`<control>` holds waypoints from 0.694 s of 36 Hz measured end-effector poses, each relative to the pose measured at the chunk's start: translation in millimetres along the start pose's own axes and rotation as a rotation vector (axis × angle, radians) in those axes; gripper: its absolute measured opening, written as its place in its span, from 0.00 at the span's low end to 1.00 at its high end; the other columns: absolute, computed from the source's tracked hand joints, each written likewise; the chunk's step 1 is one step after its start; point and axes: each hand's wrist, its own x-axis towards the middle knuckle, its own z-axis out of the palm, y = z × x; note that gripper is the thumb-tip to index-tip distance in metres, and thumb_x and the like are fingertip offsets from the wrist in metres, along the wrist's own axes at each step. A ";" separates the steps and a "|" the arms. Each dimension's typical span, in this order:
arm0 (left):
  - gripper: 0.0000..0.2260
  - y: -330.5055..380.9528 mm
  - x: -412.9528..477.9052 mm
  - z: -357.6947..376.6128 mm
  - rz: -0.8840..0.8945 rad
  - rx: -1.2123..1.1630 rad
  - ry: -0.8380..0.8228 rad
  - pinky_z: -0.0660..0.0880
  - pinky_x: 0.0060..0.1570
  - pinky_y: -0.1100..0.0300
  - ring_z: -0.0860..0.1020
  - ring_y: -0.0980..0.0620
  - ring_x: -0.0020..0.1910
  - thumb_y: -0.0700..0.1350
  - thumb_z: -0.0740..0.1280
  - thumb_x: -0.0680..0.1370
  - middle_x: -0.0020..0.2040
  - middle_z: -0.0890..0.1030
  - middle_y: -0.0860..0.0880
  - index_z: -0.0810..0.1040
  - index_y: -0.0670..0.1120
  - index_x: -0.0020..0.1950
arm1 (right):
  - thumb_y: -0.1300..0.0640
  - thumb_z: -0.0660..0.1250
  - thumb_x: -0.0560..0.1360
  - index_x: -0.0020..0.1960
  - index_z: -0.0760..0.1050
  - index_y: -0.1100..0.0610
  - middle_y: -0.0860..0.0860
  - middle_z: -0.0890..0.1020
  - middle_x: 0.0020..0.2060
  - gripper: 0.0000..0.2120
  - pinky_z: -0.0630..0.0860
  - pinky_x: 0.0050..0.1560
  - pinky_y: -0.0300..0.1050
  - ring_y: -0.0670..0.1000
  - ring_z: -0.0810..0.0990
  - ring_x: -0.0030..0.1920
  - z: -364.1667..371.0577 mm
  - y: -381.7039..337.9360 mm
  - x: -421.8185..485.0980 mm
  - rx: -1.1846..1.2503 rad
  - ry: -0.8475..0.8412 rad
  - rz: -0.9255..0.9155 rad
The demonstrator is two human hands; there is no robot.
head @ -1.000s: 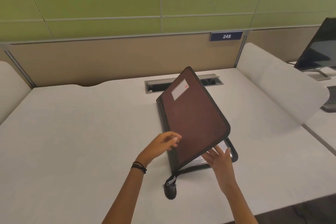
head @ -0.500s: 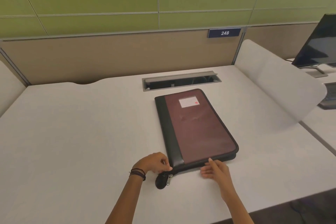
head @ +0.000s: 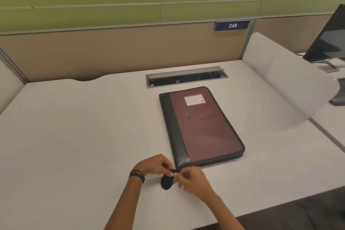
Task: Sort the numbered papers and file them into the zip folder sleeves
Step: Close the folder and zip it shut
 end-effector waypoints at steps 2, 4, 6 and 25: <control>0.03 -5.2 0.1 7.3 -0.016 -0.002 -0.036 0.72 0.43 0.71 0.75 0.60 0.39 0.45 0.71 0.74 0.38 0.78 0.54 0.80 0.47 0.46 | 0.43 0.66 0.74 0.42 0.81 0.54 0.42 0.78 0.27 0.15 0.76 0.37 0.31 0.43 0.77 0.27 7.5 0.8 1.7 -0.137 0.013 0.033; 0.04 -9.3 0.0 12.7 -0.025 -0.003 -0.047 0.73 0.45 0.69 0.76 0.59 0.40 0.45 0.71 0.74 0.39 0.79 0.53 0.81 0.45 0.47 | 0.42 0.66 0.73 0.41 0.81 0.56 0.43 0.77 0.28 0.17 0.73 0.36 0.29 0.43 0.75 0.26 13.7 0.8 -0.4 -0.203 0.031 0.070; 0.02 -7.5 -0.1 12.1 -0.015 -0.019 -0.030 0.73 0.44 0.70 0.76 0.60 0.38 0.43 0.71 0.75 0.39 0.80 0.52 0.81 0.46 0.46 | 0.42 0.66 0.73 0.38 0.78 0.55 0.46 0.75 0.28 0.16 0.68 0.32 0.28 0.43 0.71 0.26 14.8 -0.7 0.4 -0.259 0.049 0.071; 0.06 -12.3 0.7 14.2 0.022 -0.076 0.058 0.72 0.41 0.70 0.74 0.61 0.33 0.44 0.70 0.75 0.32 0.78 0.58 0.79 0.52 0.38 | 0.48 0.55 0.80 0.53 0.75 0.56 0.51 0.81 0.48 0.15 0.68 0.44 0.33 0.45 0.71 0.38 26.2 5.0 -1.6 -0.460 0.128 0.000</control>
